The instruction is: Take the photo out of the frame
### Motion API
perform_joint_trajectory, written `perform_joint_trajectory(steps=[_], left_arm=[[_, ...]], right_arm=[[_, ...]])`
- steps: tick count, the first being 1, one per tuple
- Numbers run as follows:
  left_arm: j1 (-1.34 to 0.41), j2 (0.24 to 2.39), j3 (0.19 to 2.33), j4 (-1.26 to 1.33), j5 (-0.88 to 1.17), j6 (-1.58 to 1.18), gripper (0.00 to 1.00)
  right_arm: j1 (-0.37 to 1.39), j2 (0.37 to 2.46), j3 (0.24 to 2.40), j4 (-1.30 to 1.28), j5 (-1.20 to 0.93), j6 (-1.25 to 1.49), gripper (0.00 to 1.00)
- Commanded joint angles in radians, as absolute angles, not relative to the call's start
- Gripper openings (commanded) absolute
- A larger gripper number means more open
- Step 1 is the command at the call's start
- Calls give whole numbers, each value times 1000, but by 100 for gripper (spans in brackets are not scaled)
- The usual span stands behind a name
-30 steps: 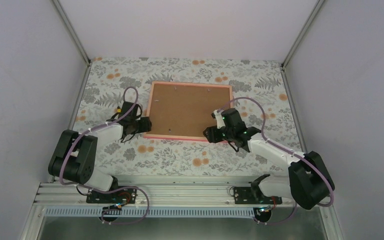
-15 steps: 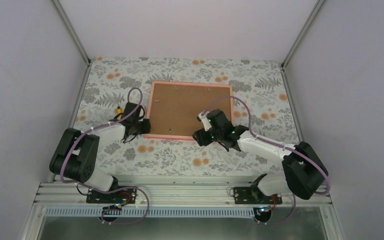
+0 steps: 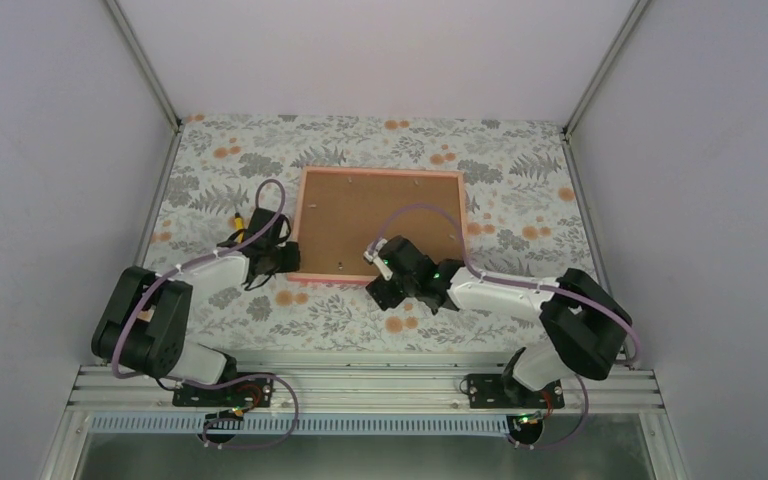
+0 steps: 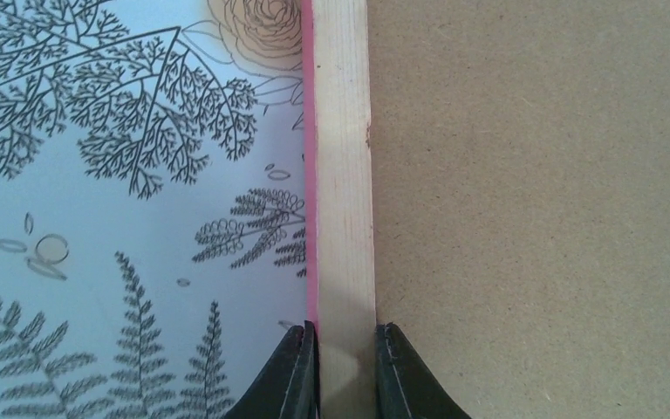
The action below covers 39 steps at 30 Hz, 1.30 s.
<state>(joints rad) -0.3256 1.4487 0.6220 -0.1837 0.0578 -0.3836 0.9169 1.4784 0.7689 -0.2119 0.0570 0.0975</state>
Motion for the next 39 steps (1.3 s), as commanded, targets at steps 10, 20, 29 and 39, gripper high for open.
perform_joint_trajectory(steps=[10,20,29,39], left_arm=[[-363,1305,668,-272,-12,-416,2],[-380,1262,717,-325,2,-418,2],[-389,1249,751,-364,9,-409,2],[-394,1224,761,-379,26,-407,2]], right_arm=[[1119,1594,811,-198,482,2,84],[1198,1754,820,-120,797,-107,79],[1206,1844,815,51,925,-257,68],[1206,1912,812,227,983,-387,61]])
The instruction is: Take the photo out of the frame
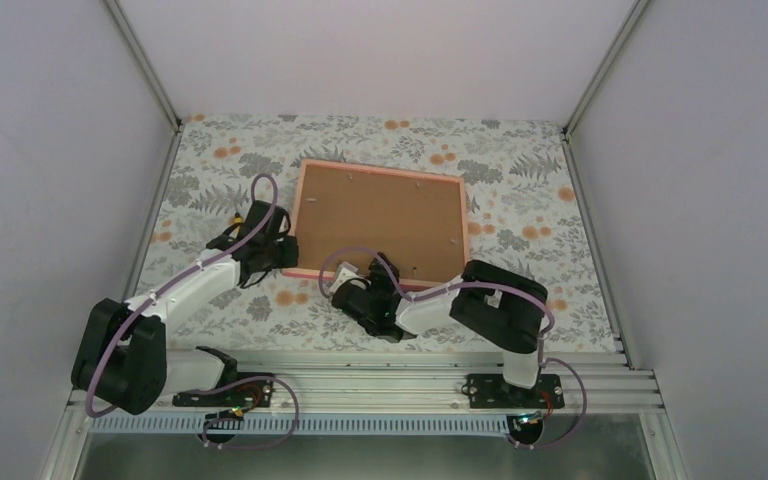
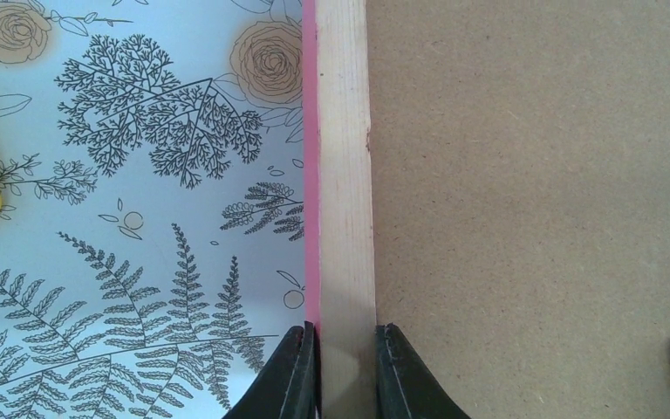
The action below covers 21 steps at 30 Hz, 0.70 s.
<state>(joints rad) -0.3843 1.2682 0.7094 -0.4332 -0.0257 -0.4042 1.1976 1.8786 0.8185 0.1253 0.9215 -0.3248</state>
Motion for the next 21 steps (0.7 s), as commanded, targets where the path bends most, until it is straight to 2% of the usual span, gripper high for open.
perform_joint_trajectory(steps=[1,7,13,18,21], left_arm=[[-394,1223,761,-379,28,-406,2],[-396,1215,757,-380,35,-409,2],[-394,1186,742,-367,50,-414,4],[-386,1144,732,-363,43,-438,12],[-376,1094,732,-366,35,-457,19]], right_arm=[[1205,1919,813,237,986,-391,60],[1206,1943,818,271,1009,-414,48],[1206,1910,827,250,1029,-427,25],[1206,1857,836,181,1046,-424,6],[1204,1818,833,159,1063,-424,4]])
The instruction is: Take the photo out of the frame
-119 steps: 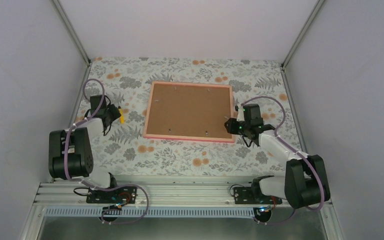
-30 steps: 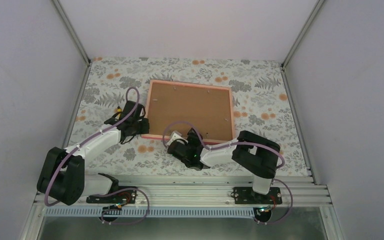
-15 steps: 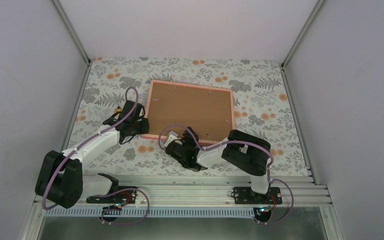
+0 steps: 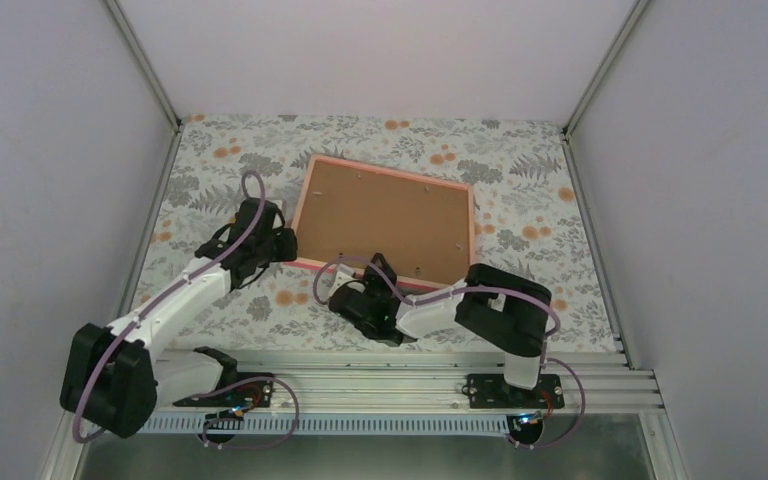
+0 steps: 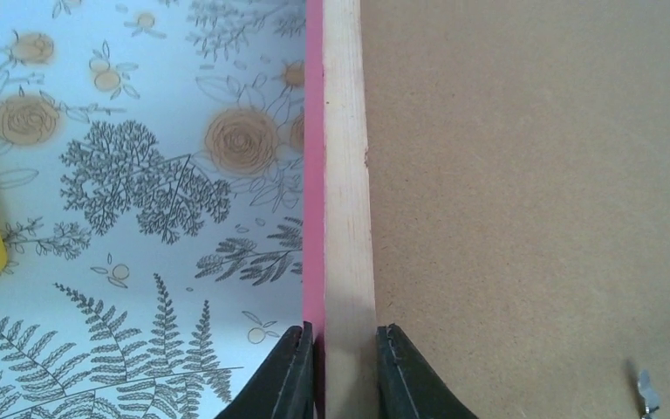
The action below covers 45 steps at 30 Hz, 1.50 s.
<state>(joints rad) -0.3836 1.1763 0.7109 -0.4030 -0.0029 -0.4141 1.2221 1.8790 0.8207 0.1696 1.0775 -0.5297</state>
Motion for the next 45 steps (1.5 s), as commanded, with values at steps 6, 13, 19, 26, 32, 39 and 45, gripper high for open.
perform_joint_trajectory(steps=[6,13,19,26,32,39,45], left_arm=[[-355,976,759,-412,-17,-484,46],[-340,769,779,-461,-114,-528,79],[-339,608,760,-456,-177,-548,100],[-338,516,733,-458,-210,-578,100],[-339,405,666,-407,-212,-620,100],[-339,363,618,-392,-198,-646,100],[-338,370,595,-377,-160,-661,100]], right_arm=[[1204,1768,839,131,1092,-454,4],[1196,1674,854,113,1075,-460,4],[1187,1545,886,135,1002,-466,4],[1169,1498,934,206,935,-479,4],[1152,1428,955,314,817,-436,4],[1115,1350,954,431,596,-270,4],[1086,1338,956,532,463,-131,4]])
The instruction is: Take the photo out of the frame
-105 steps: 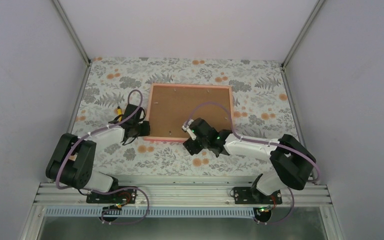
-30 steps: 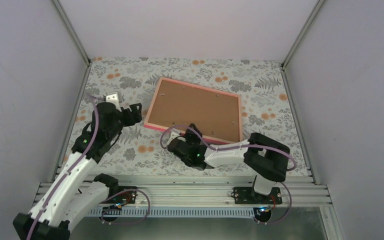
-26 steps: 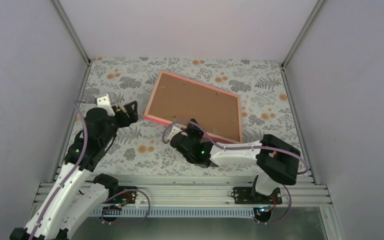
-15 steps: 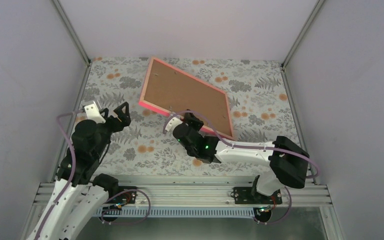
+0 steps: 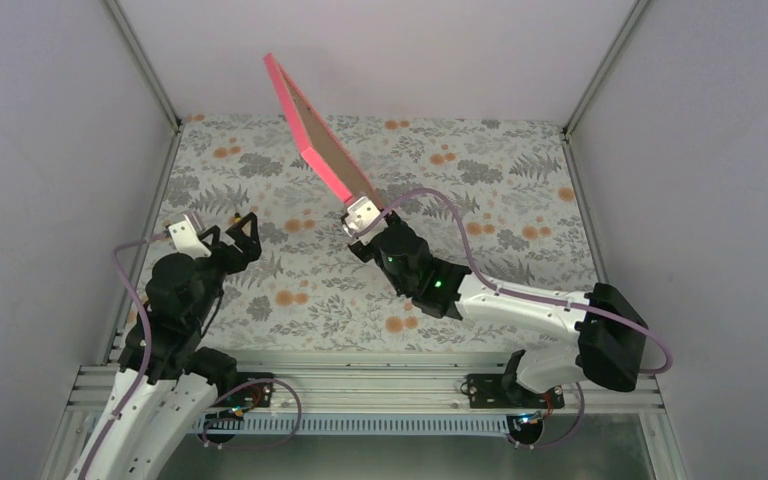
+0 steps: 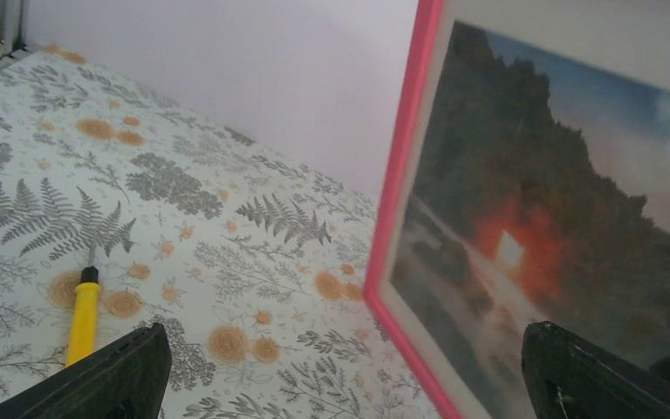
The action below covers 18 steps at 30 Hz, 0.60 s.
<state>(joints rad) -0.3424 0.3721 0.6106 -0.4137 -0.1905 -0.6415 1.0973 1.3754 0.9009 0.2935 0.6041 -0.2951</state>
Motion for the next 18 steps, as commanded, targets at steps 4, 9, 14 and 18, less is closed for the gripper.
perform_joint_trajectory(steps=[4,9,14,18], left_arm=[[-339,376,589,-374,-145,-661,100],[-338,380,583,-377,-121,-660,100],[-338,380,580,-388,-109,-661,100],[-338,378,583,-397,-109,-659,100]], right_arm=[[1052,1325,937,602,395,-8,4],[967,1298,872,702,249,211,4],[897,1299,830,734,86,393,4],[841,1290,795,738,-35,522,4]])
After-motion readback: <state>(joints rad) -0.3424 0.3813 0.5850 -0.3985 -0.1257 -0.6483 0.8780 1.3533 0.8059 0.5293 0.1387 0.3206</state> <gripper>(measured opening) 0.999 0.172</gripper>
